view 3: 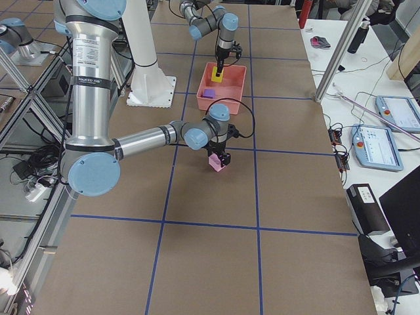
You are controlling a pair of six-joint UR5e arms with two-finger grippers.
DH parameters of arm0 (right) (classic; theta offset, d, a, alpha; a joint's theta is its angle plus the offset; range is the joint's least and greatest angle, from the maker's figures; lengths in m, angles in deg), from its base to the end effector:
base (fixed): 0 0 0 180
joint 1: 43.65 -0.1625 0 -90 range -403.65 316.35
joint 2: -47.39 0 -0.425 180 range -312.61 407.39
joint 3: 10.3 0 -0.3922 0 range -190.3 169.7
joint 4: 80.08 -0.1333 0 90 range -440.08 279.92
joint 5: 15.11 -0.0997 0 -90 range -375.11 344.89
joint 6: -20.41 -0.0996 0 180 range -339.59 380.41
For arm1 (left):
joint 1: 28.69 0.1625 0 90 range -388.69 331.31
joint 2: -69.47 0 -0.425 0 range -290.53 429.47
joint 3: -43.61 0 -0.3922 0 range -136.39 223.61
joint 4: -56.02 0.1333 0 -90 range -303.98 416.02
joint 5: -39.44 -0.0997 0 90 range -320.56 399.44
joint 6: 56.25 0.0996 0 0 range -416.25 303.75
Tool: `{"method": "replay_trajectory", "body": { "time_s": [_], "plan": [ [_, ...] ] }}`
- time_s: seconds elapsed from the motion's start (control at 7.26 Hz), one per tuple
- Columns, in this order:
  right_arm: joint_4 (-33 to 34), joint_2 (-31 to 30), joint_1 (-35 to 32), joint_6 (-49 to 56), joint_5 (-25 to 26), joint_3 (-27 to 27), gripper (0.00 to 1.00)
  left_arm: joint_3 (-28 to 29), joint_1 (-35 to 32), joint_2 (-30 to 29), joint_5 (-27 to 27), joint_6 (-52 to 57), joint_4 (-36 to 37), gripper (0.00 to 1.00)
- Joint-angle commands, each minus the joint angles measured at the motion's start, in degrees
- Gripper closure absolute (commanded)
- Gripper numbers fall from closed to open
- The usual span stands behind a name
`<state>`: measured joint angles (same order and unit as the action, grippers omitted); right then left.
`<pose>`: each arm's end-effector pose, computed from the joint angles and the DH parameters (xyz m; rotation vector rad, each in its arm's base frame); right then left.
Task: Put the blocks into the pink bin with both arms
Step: 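Release the yellow cube while the right gripper carries the light pink cube to the bin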
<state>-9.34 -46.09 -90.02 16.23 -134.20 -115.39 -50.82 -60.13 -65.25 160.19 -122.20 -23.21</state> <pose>-0.2757 -0.4122 0.5313 0.2889 -0.6847 -0.7942 0.5431 -0.4286 0.1730 -0.1525 0.8176 0.0582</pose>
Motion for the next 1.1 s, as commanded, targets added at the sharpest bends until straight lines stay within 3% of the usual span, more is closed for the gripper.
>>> {"method": "replay_trajectory", "body": {
  "time_s": [0.0, 0.14, 0.28, 0.55, 0.69, 0.96],
  "plan": [
    [-0.08, -0.3, -0.12, -0.03, -0.18, -0.03, 0.59, 0.12, 0.07, 0.07, 0.0, -0.07, -0.41, 0.12],
    [-0.08, -0.39, -0.12, -0.12, -0.44, -0.03, 0.92, -0.23, -0.02, -0.02, 0.0, -0.06, -0.41, 0.01],
    [0.01, -0.39, -0.21, -0.12, -0.53, -0.21, 1.0, -1.1, -0.81, -0.19, 0.0, -0.15, -0.41, 0.01],
    [1.4, 0.66, -1.96, -1.43, -2.36, -1.52, 1.0, -4.42, -4.92, 0.59, 0.62, 0.63, 0.12, 0.01],
    [3.94, 3.36, -2.75, -5.44, -2.37, -3.09, 1.0, -9.41, -6.6, 5.82, 0.71, 1.77, 0.12, 0.01],
    [5.02, 11.35, -2.85, -21.65, -1.24, -3.37, 1.0, -18.92, -11.41, 20.74, 0.71, 14.12, -0.05, 0.01]
  ]
}}
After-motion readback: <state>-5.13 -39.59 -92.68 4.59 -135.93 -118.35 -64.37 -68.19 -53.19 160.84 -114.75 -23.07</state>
